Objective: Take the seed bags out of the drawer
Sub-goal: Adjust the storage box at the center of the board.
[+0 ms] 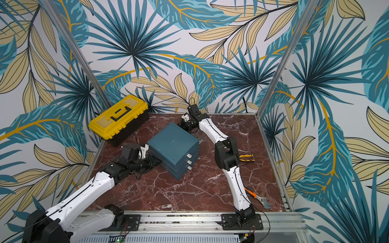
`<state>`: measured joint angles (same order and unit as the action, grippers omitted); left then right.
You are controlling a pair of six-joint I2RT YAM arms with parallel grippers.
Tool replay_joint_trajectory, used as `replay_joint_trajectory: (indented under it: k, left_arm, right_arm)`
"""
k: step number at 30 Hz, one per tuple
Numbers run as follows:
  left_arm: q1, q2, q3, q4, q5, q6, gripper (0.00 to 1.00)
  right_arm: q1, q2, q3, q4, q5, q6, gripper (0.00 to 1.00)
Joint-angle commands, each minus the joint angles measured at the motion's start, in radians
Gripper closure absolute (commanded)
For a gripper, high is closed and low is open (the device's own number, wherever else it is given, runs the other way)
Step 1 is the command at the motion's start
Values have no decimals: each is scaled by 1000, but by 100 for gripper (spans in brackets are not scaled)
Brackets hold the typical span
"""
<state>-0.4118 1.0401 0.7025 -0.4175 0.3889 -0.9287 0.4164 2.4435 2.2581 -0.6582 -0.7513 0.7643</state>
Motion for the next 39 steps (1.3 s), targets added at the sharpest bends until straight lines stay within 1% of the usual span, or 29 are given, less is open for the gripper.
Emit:
replay_joint_trajectory:
  k: [1, 4, 7, 9, 10, 12, 14, 16, 18, 19, 21, 23, 25, 28, 31, 34, 36, 39]
  left_arm:
    - [-6, -31, -16, -15, -2, 18, 73]
    - [-15, -73, -14, -55, -3, 25, 72]
    - [-31, -169, -7, -139, -43, 34, 73]
    - [-38, -261, 22, -230, -103, 43, 78]
    - [-38, -303, 42, -271, -134, 49, 78]
    - [-38, -370, 109, -340, -218, 70, 78]
    - [-37, -391, 179, -363, -299, 90, 76]
    - [-34, -350, 274, -371, -351, 131, 74]
    - [-16, -252, 375, -371, -355, 171, 73]
    - [-1, -203, 414, -365, -339, 185, 73]
    - [52, -81, 499, -336, -247, 210, 73]
    - [102, 27, 576, -331, -169, 213, 73]
    - [142, 126, 651, -327, -112, 224, 70]
    - [177, 273, 773, -388, -83, 250, 70]
    - [201, 376, 839, -417, -43, 258, 71]
    - [210, 439, 858, -433, -22, 250, 71]
    - [212, 464, 859, -453, -22, 248, 71]
    - [211, 472, 842, -478, -18, 254, 71]
  right_arm:
    - [30, 26, 24, 14, -63, 31, 74]
    - [26, 31, 48, 22, -28, 60, 72]
    - [-8, -15, 31, 24, 58, 89, 72]
    - [-49, -84, -18, 40, 111, 103, 72]
    - [-71, -117, -46, 48, 126, 107, 72]
    - [-126, -204, -123, 71, 151, 110, 69]
    - [-177, -290, -204, 75, 167, 90, 66]
    - [-220, -388, -310, 73, 179, 61, 65]
    - [-255, -497, -446, 58, 193, 16, 65]
    - [-265, -543, -503, 42, 206, -10, 65]
    - [-274, -658, -644, -7, 250, -71, 66]
    - [-274, -762, -782, -41, 284, -113, 69]
    - [-273, -867, -916, -60, 315, -134, 72]
    - [-264, -1001, -1097, -54, 306, -139, 79]
    - [-221, -1053, -1197, -39, 278, -141, 87]
    - [-155, -1055, -1244, 30, 254, -99, 88]
    - [-111, -1022, -1226, 54, 260, -82, 88]
    - [-73, -955, -1167, 58, 274, -74, 89]
